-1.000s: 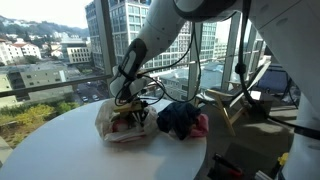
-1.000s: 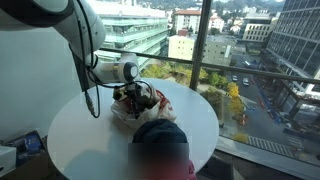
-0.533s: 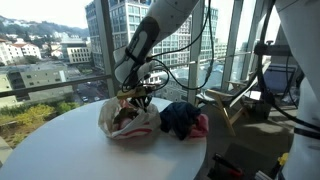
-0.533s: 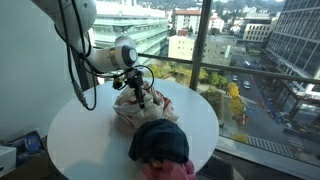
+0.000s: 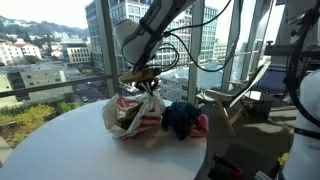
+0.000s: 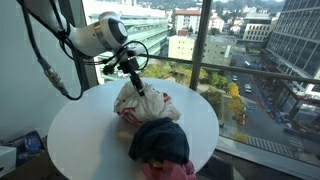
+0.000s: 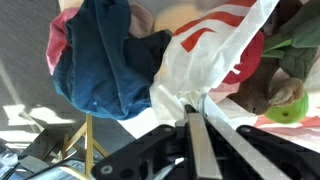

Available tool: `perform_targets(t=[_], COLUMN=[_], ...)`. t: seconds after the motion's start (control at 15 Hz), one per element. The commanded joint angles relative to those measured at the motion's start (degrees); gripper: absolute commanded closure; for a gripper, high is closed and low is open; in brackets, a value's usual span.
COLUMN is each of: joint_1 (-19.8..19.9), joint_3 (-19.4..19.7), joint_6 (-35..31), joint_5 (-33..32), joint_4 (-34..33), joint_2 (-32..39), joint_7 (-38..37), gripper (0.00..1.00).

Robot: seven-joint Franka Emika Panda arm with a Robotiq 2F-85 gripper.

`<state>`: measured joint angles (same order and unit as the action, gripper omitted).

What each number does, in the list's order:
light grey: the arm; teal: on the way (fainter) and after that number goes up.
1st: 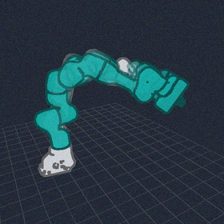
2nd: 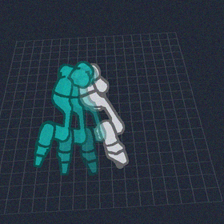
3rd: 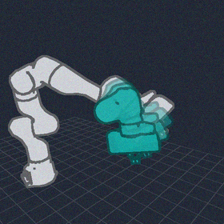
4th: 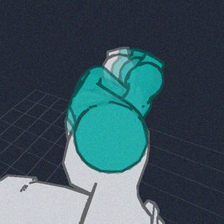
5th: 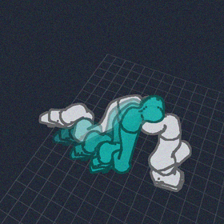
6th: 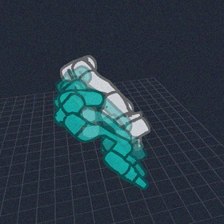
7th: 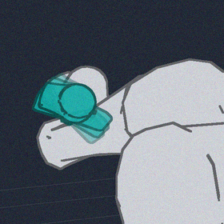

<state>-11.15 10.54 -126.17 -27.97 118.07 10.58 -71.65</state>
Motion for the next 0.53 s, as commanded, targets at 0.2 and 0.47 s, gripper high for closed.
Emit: perform_targets(t=[0.2,0.47], joint_1=[3.9,7.1], joint_3=[-6.2,-7.4], joint_6=[3.2,-2.7], joint_5=[-3.2,7.9], joint_4=[8.4,10.3], joint_2=[-11.5,-7.5], joint_7=[-2.4,9.1], gripper=[0.99,0.73])
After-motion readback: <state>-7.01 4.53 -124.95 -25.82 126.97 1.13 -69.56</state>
